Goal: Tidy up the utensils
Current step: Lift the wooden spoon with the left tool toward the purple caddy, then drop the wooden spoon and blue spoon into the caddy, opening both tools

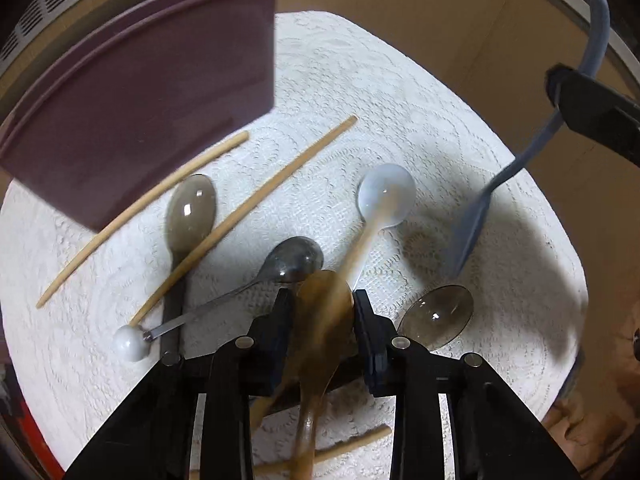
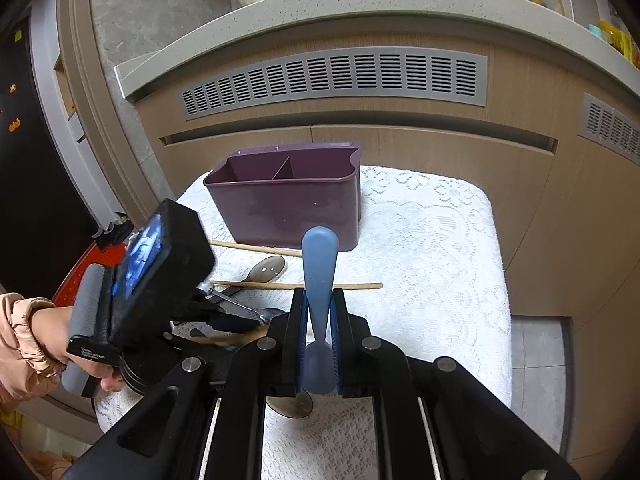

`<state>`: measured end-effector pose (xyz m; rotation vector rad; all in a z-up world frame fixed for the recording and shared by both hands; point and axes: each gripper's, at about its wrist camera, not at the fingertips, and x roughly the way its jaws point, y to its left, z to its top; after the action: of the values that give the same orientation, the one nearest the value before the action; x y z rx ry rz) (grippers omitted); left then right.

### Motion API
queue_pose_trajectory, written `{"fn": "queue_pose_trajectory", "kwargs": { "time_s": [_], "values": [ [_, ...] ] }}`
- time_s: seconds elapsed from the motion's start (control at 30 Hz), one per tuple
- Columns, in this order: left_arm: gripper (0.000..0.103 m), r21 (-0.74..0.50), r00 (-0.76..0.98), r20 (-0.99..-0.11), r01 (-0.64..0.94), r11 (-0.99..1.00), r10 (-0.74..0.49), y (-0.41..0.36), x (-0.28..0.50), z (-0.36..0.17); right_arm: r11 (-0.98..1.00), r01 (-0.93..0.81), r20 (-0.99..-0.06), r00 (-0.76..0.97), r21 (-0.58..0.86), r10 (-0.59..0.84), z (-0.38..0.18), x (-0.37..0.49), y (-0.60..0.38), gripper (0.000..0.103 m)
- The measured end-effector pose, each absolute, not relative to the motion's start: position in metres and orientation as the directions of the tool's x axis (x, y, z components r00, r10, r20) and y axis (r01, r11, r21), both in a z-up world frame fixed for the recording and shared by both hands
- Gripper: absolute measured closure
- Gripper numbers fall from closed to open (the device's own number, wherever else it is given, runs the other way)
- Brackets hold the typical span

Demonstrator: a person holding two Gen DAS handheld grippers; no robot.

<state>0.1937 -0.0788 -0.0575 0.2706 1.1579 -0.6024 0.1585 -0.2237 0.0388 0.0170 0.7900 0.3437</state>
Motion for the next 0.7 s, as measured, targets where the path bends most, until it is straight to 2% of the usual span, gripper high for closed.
{"fn": "queue_pose_trajectory", "kwargs": {
  "time_s": [0.1,0.27,0.43,0.63,0.7],
  "values": [
    [0.072,-0.096,0.367,-0.863,0.556,0.826,-0.348,-0.069,0.180,-0.036,0.946,-0.293,-0.684,0.663,0.136,0.304,0.043,0.155,-0.226,0.093],
    [0.072,-0.122,0.549,-0.711,0.518,0.846,-0.439,-0.045,0.145,0.021,0.943,-0.309,-0.671,0.674,0.125,0.310,0.051,0.152,-0.219,0.093],
    [0.072,-0.099,0.659,-0.594,0.509,0.855,-0.461,-0.036,0.131,0.064,0.941,-0.324,-0.644,0.701,0.094,0.306,0.068,0.148,-0.211,0.093],
    [0.072,-0.109,0.724,-0.488,0.503,0.857,-0.487,-0.020,0.134,0.126,0.939,-0.337,-0.551,0.773,0.062,0.314,0.126,0.156,-0.208,0.093],
    [0.072,-0.110,0.758,-0.419,0.504,0.857,-0.500,-0.012,0.141,0.161,0.942,-0.335,-0.499,0.811,0.033,0.306,0.156,0.161,-0.207,0.093]
  ]
}}
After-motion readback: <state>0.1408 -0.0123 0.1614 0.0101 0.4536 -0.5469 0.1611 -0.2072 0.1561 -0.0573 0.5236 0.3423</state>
